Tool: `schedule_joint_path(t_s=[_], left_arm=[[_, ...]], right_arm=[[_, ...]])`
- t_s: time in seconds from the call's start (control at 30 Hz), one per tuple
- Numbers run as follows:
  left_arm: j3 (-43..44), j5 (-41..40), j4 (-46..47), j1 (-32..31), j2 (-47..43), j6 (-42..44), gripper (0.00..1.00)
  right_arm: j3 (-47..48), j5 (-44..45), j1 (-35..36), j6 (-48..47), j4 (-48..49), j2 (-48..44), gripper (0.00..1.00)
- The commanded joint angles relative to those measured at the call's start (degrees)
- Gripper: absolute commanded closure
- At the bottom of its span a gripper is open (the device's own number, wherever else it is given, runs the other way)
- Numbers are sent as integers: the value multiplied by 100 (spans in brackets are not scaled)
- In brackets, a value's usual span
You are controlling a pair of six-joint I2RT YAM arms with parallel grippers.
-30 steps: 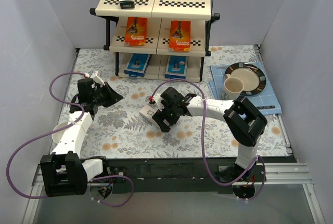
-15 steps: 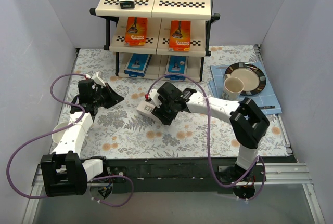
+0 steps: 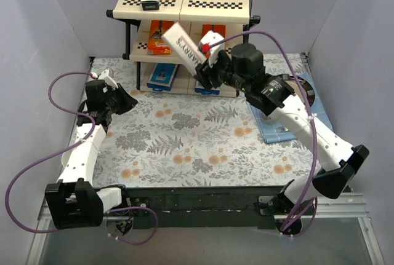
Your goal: Place and organize the shaving razors onto the shelf
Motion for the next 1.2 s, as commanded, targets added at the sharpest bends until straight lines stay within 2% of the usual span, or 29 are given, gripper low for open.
schedule_joint_path(t_s=[0.0, 0.13, 0.37, 0.6, 1.17], left_arm=[[306, -220, -294, 36, 269, 311, 96], [403, -61, -285, 36, 436, 355, 95], [394, -52, -346, 45, 419, 531, 95], [157, 18, -443, 36, 199, 592, 95], [25, 115, -390, 176, 172, 549, 95]], right_arm=[[851, 940, -242, 481, 1571, 168, 49], [1792, 1370, -505, 693, 1950, 712, 50], [3445, 1723, -1103, 1097, 1985, 1881, 50], [3587, 1688, -1253, 1132, 2276, 2146, 48], [3596, 1776, -1350, 1475, 2091, 2462, 43]])
